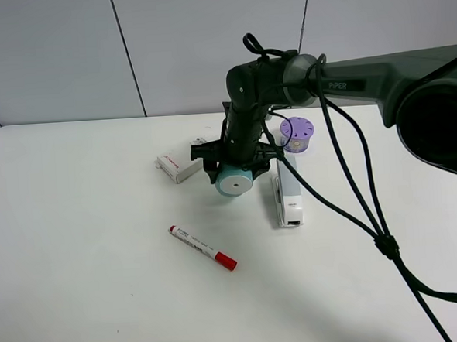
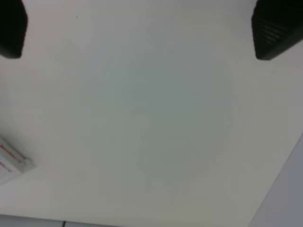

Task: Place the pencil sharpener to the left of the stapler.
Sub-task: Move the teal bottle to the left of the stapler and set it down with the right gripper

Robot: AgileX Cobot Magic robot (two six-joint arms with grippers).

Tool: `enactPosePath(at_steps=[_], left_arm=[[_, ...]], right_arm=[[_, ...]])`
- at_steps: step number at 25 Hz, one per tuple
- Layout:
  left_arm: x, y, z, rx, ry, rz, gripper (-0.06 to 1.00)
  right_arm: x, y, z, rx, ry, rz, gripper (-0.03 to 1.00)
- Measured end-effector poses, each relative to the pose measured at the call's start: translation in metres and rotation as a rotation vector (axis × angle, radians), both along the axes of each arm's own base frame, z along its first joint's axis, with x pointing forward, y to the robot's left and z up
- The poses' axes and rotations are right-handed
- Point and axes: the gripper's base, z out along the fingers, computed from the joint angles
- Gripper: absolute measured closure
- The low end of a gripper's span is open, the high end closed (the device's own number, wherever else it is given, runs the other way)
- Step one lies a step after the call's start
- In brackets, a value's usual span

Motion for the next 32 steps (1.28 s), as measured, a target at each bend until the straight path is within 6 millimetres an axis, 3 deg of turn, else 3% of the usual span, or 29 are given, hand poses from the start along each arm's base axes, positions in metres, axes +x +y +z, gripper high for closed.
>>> enactPosePath(at_steps=[11,32], left_arm=[[0.000,0.000,0.000,0.000,0.000,0.000,-0.01],[0.000,0.000,0.000,0.000,0.000,0.000,-0.01]], right_arm=[[-0.005,0.007,-0.025,-0.024,0.045,0.015,0.29],[-0.007,0.010,-0.025,-0.028,0.038,0.036,0.29]])
